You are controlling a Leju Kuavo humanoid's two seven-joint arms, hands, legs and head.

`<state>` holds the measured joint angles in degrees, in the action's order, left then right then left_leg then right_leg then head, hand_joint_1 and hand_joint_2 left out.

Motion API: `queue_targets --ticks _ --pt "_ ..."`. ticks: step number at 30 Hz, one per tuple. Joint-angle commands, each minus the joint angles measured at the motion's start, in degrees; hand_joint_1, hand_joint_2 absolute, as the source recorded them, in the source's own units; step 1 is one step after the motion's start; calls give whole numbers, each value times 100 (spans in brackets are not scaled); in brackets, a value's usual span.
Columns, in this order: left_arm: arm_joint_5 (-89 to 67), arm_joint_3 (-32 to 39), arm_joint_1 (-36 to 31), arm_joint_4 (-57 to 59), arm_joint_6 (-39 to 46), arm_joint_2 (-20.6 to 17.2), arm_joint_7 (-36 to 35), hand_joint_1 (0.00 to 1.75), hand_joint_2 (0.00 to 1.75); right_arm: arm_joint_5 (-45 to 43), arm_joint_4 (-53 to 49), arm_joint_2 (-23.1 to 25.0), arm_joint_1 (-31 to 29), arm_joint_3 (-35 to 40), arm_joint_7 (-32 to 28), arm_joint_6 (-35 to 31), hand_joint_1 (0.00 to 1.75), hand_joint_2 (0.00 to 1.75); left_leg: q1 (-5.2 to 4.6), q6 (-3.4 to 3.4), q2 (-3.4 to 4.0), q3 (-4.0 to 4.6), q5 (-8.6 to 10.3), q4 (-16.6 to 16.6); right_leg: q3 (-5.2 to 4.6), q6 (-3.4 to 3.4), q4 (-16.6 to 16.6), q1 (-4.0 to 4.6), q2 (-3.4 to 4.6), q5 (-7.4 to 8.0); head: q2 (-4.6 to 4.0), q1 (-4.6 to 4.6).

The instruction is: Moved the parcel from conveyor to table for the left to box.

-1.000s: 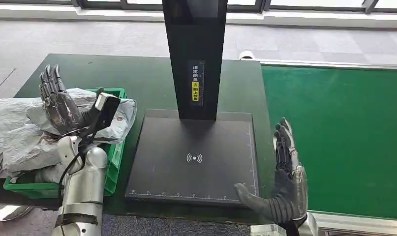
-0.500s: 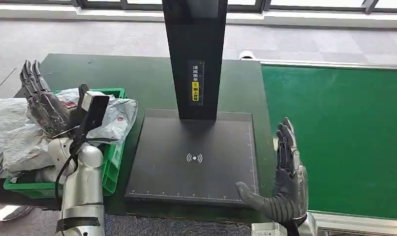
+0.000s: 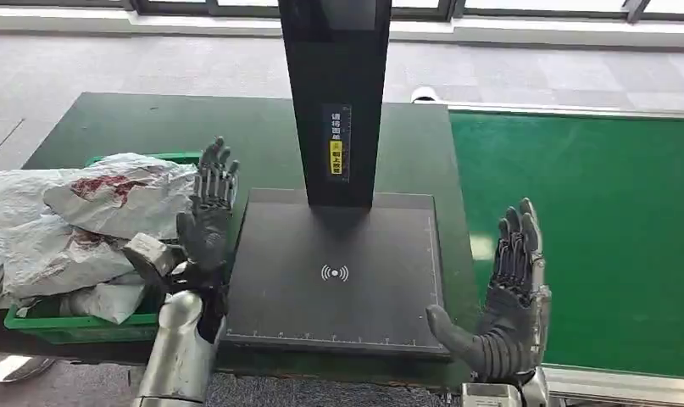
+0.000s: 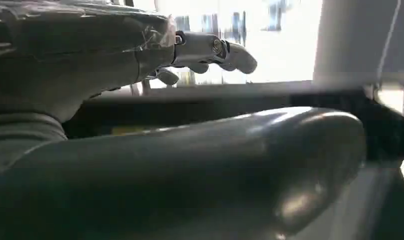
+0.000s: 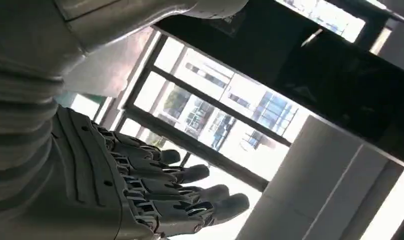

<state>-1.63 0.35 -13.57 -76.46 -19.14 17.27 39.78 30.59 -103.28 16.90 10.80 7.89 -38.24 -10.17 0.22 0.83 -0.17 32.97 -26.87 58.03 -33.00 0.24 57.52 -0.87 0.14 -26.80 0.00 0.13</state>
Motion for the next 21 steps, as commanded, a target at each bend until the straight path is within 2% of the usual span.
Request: queue_targets --ticks 1,2,5,6,8,12,13,18,21 --pt "513 -1207 479 110 -1272 -216 22 0 0 -182 1247 -134 -798 -403 -86 40 0 175 5 -1 9 -19 9 -22 20 -3 -26 6 7 13 -2 2" --pt "556 -1143 526 77 -1476 -184 22 0 0 -245 1506 -125 -928 -323 -164 -3 0 0 3 0 10 -15 4 -13 14 -2 -15 4 8 8 0 0" --pt "220 -1139 762 -716 -1900 -151 22 0 0 -636 2085 -358 -1230 -119 -176 -215 0 0 7 0 19 -21 8 -22 18 -4 -26 10 16 16 0 0" --pt "222 -1128 841 -876 -1941 -146 22 0 175 -791 2194 -443 -1319 -16 -176 -318 0 0 7 0 31 -13 1 -11 5 -3 -15 12 29 14 0 -2" --pt "81 -1158 953 -1089 -1863 -169 22 0 175 -1171 2324 -636 -1452 271 -176 -560 0 0 8 1 29 -13 3 -11 9 -2 -16 17 26 14 0 0" --pt "-21 -1316 1084 -1430 -1875 -223 22 0 175 -1382 2413 -749 -1564 489 -176 -655 0 0 10 3 18 -13 3 -10 11 -1 -14 15 16 9 0 0" --pt "-50 -1355 1100 -1472 -1866 -239 22 0 0 -1390 2436 -759 -1575 506 -176 -659 0 0 9 2 22 -17 6 -16 14 -1 -20 14 20 12 0 -2" --pt "-168 -1452 1191 -1624 -1661 -340 22 0 0 -1719 2416 -863 -1602 659 -176 -552 0 0 10 4 8 -10 5 -9 10 -2 -8 10 6 5 -2 -2" --pt "-234 -1543 1226 -1698 -1540 -377 22 0 0 -1562 2521 -958 -1633 769 -176 -699 0 0 10 3 7 -11 6 -12 11 -2 -12 11 6 7 0 -2"
